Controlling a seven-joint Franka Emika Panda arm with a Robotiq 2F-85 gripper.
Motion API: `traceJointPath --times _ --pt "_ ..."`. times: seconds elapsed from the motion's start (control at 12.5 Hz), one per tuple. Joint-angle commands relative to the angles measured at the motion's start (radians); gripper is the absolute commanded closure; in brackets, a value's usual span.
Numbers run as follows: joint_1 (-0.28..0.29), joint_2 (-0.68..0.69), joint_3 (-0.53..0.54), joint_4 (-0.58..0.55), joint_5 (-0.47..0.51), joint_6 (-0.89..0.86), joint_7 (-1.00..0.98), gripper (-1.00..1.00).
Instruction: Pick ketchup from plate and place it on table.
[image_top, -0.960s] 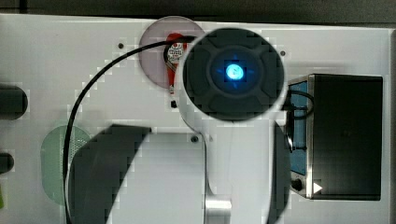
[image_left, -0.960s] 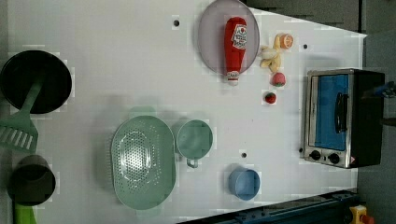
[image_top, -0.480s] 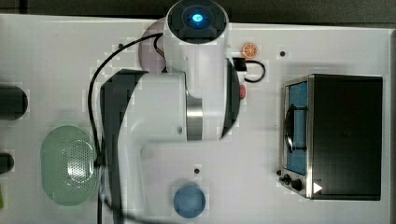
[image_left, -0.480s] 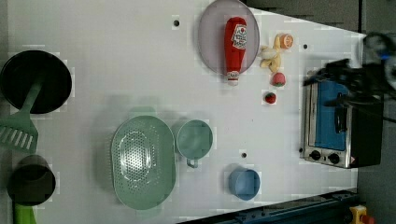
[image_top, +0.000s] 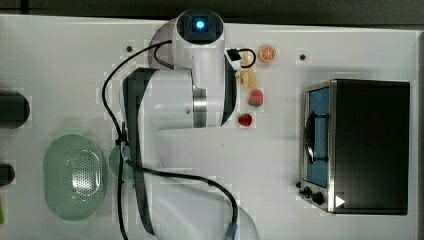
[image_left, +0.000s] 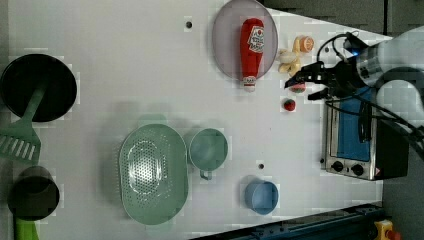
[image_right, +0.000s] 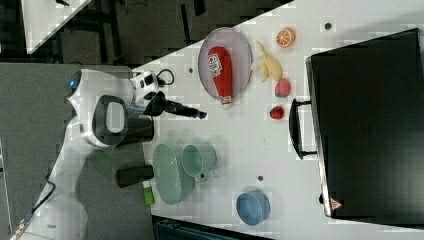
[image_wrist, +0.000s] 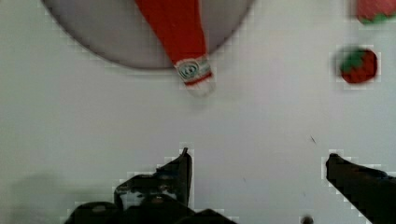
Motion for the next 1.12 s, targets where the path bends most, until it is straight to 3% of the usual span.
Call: traceJointPath --times 0.08,0.4,1.12 --pt "0.013 0.052 0.004 0.024 -0.003 0.123 -0.157 -1.00" --pt "0.029 0.181 0.004 0.052 -0.019 0.284 -0.172 -1.00" --pt "0.042 0.397 0.000 0.144 -0.168 0.550 -0.206 -1.00"
